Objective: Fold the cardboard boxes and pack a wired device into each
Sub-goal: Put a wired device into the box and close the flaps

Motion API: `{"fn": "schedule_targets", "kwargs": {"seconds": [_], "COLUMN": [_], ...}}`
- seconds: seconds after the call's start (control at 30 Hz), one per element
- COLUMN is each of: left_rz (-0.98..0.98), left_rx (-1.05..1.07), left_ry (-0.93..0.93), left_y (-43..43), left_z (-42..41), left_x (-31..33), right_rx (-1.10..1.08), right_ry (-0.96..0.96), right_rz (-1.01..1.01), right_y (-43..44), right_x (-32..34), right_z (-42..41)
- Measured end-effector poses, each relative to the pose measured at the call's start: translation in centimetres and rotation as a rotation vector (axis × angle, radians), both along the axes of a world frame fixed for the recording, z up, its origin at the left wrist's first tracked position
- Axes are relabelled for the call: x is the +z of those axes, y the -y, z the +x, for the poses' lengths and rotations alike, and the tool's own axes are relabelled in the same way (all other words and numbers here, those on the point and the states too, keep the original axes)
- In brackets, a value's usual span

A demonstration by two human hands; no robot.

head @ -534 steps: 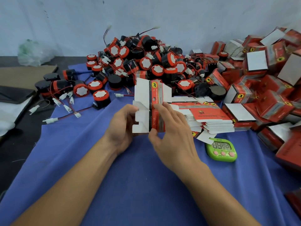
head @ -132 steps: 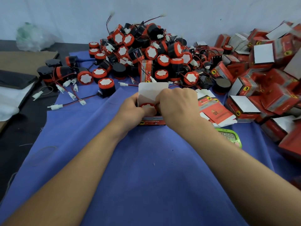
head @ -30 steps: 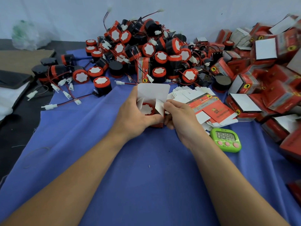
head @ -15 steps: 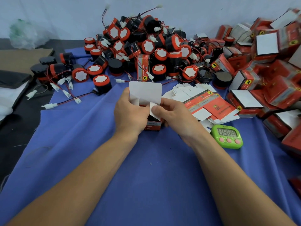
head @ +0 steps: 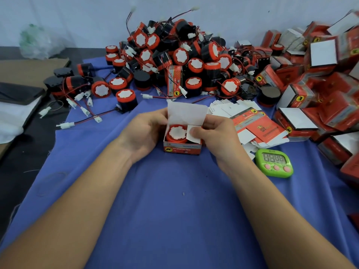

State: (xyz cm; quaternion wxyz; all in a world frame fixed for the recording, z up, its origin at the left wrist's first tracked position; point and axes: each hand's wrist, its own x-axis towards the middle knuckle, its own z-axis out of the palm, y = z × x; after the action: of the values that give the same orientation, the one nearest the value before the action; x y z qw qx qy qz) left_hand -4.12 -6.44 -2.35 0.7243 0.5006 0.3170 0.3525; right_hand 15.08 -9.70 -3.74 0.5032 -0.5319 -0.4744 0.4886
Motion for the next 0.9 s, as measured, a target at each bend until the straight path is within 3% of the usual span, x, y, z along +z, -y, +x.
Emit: {"fn": "schedule_targets", "kwargs": {"seconds": [0.07,0.13,0.23,0.33,0.5,0.67,0.9], "left_rz": [0.132,0.203,0.266,0.337,0.332,0.592,0.797], "left_rx": [0.054,0.13,0.283,0.337,0.14,0.113,0.223], "left_ry": [-0.155,-0.185,-0.222,-0.322,-0.435,-0.672,-0.705], "left_y": [-0.1,-0.1,0.1,0.3,0.5,1.7,2.8], "left_z": [0.6,1.1,1.3,1.0,-0.5,-1.3,-1.1], "left_x": [-0.3,-0.8,-0.9,-0.8,0.6,0.1,-1.4], "right_rx": [-0.014,-0.049,-0.112,-0.025,0.244,0.395,0.239], "right_ry": [-0.015,0.026,0.296,0.496,0.543,0.565,0.648], "right_rz": [0.061,0.102,0.212,0.238,0.102,0.077,0.113], "right_y": [0.1,0.1,0.0,0.1,0.6,1.8,2.3], "right_x": [-0.1,-0.3,-0.4,0.2,1.7,2.3,2.2], "right_z": [0.0,0.0,0.0,0.4,2.1,3.2,2.1]}}
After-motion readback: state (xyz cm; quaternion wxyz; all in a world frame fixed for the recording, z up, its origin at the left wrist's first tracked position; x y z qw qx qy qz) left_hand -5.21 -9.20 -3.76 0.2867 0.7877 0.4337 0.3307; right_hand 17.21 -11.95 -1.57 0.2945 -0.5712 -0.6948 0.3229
